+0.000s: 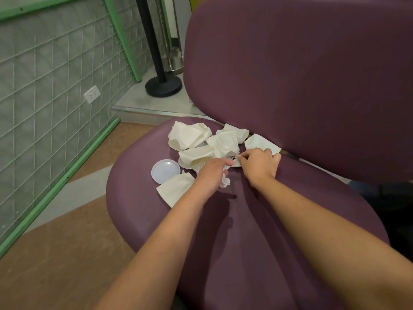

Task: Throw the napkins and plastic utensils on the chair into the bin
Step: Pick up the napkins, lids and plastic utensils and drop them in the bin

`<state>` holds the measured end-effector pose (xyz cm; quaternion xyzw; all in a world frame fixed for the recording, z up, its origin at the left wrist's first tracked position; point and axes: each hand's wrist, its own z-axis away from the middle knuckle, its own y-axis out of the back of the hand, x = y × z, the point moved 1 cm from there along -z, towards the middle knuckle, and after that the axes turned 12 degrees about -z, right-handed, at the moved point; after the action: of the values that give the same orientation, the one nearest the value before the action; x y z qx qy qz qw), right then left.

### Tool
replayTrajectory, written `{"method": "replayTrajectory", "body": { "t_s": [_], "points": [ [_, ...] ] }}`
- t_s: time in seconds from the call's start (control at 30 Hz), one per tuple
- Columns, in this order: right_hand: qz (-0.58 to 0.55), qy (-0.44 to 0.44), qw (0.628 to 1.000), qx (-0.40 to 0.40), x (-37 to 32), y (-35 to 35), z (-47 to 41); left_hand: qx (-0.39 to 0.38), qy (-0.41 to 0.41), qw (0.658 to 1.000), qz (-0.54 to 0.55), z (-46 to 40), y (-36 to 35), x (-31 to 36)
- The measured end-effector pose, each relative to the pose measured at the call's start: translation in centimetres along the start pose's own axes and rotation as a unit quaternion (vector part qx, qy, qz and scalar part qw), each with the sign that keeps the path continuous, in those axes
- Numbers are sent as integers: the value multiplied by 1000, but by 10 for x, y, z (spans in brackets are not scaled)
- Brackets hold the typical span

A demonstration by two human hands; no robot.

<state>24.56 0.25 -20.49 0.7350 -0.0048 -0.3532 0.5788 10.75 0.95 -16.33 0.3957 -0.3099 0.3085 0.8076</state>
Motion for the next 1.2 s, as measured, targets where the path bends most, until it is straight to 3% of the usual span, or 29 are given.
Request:
{"method": "replayTrajectory", "body": {
  "t_s": [0.1,0.2,0.3,0.43,0.6,0.87,0.97,1.07,1.13,1.2],
  "points": [
    [-166,-45,985,23,1,11,15,5,-40,998,42,2,-6,-5],
    [-406,-69,911,18,-1,34,45,7,-40,997,60,14,-13,-5],
    [-493,-77,867,3,-1,65,80,-3,-17,998,53,28,-23,0],
    [-561,-77,825,-6,2,107,117,-71,15,987,143,55,-39,7],
    [-579,-66,812,-9,15,148,163,-171,-1,971,166,92,-61,12],
    [-531,-146,819,162,70,174,211,-168,-80,968,168,149,-87,34],
    [-496,-109,839,196,78,184,232,-179,-89,959,201,168,-107,43],
    [-449,-45,873,187,84,194,254,-240,-92,941,219,193,-138,59],
    [-448,-23,876,178,90,196,267,-257,-80,937,222,201,-159,64],
    [-440,-46,869,222,108,205,278,-297,-65,924,233,214,-185,69]
  ]
}}
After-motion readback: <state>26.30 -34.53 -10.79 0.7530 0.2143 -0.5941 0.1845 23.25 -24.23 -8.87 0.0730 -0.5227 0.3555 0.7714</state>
